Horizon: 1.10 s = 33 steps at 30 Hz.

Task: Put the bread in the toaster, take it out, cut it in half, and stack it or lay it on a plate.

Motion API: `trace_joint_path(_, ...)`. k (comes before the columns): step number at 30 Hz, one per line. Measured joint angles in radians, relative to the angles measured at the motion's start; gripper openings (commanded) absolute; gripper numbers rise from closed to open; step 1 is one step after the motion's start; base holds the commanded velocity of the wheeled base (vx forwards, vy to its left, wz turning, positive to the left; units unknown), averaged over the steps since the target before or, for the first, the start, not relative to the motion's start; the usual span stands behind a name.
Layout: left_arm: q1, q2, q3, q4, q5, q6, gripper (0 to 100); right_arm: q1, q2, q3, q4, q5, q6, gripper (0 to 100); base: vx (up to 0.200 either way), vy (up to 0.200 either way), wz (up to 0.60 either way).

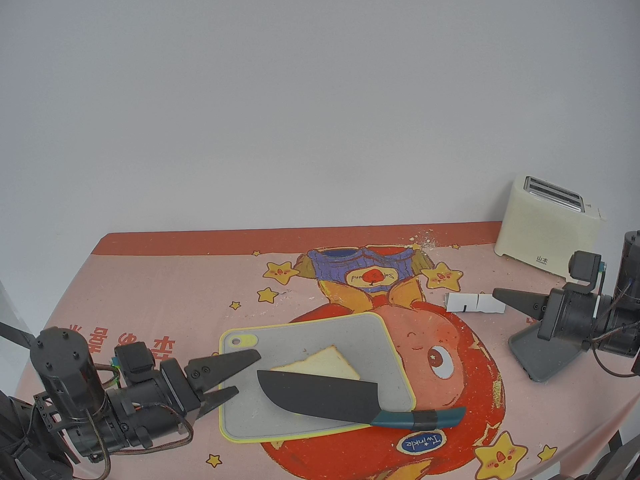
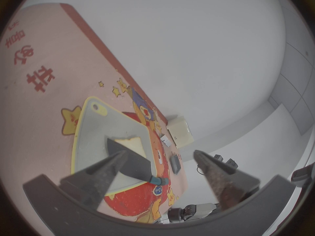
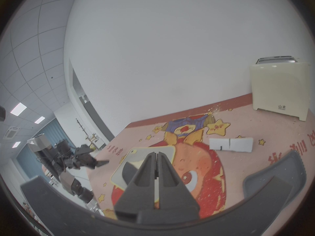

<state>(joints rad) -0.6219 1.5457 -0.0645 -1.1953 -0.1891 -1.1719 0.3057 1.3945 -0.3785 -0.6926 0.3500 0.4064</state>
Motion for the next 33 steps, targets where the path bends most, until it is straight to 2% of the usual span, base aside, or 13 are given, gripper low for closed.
trace_joint_path(5,-0.007,0.048,0.002,-0.004,0.000,-0.035,100,-0.021,0.012,0.011,-0.003,0.000,-0.001,0,0.000,0.000,0.00)
trace_joint_path(8,-0.010,0.096,-0.004,-0.017,0.001,-0.045,100,-0.025,0.015,0.013,-0.003,0.000,-0.003,0,0.000,0.000,0.00)
trace_joint_path(11,-0.010,0.134,-0.010,-0.049,0.001,-0.048,100,-0.026,0.016,0.014,-0.004,0.000,-0.005,0,0.000,0.000,0.00)
trace_joint_path(16,-0.007,0.217,-0.016,-0.167,0.006,-0.049,100,-0.026,0.020,0.015,-0.004,0.000,-0.007,0,0.000,0.000,0.00)
trace_joint_path(25,-0.006,0.366,-0.014,-0.333,0.049,-0.050,100,-0.031,0.024,0.013,-0.004,-0.001,-0.008,0,0.000,0.000,0.00)
trace_joint_path(33,-0.005,0.405,-0.015,-0.353,0.051,-0.051,100,-0.035,0.024,0.011,-0.005,-0.002,-0.009,0,0.000,0.000,0.00)
